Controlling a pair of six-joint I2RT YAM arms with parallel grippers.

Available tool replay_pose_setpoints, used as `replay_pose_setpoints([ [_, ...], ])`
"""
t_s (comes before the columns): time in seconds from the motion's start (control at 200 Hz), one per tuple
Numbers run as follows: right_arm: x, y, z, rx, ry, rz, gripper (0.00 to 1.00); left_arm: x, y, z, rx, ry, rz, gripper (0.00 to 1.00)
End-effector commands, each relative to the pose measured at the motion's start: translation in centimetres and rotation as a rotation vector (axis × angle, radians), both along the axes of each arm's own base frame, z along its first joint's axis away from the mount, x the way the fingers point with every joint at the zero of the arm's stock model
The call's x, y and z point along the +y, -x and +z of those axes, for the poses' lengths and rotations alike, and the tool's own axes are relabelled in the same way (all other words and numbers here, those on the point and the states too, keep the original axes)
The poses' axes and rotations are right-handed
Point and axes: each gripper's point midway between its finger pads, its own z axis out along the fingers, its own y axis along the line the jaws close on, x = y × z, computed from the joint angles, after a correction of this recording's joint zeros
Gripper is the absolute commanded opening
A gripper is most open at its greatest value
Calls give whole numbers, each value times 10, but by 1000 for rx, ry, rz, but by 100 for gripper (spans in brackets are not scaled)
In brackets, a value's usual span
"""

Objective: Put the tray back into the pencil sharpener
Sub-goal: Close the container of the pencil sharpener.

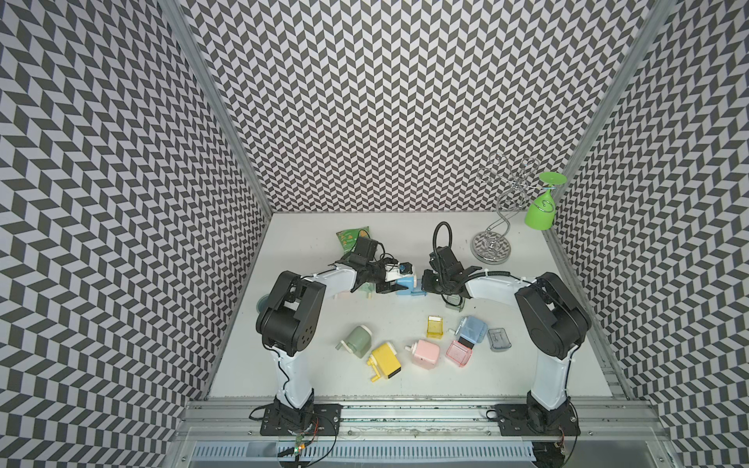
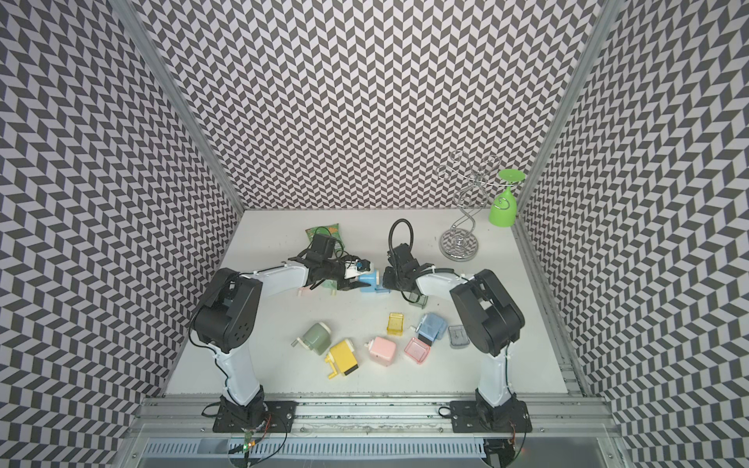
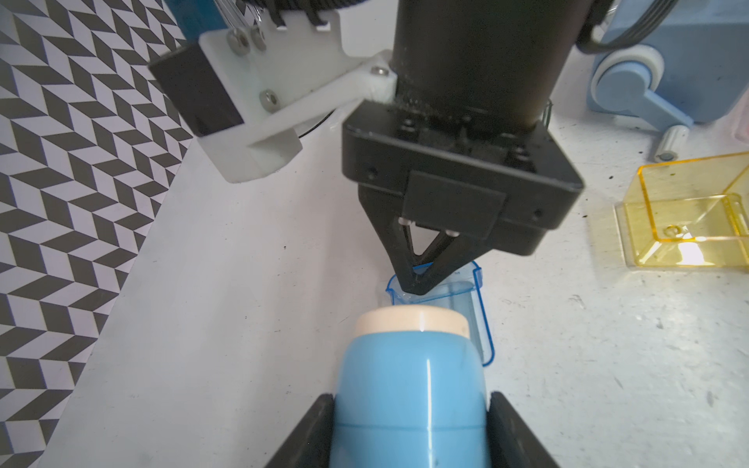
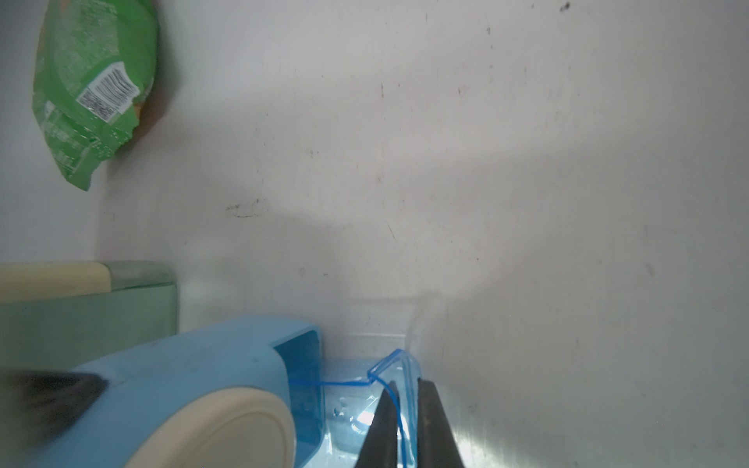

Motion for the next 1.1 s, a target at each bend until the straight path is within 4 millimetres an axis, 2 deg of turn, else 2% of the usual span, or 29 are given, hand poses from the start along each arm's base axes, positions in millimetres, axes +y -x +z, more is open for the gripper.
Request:
replay_pose_setpoints([
  [0.0,21,-13,30,-64,-127,-17,11,-2,5,0,-10,-22,-6,56],
  [0.28,33,-12,31,-57,-165,1,11,-3,6,-3,-3,-25,-10,56],
  [0.716,33,-23,28,-67,-113,-50,12,-6,9,0,5,-29,-29,54],
  [0.831,46,-21,33,-74,-130,-9,13,-6,11,-1,14,-31,-31,54],
  [0.941,52,-15,38,-68,-175,22,18,-5,8,-5,11,-46,-22,54],
  [1.092,34,-13,63,-123,-199,11,24,-4,7,-8,9,-55,-14,54],
])
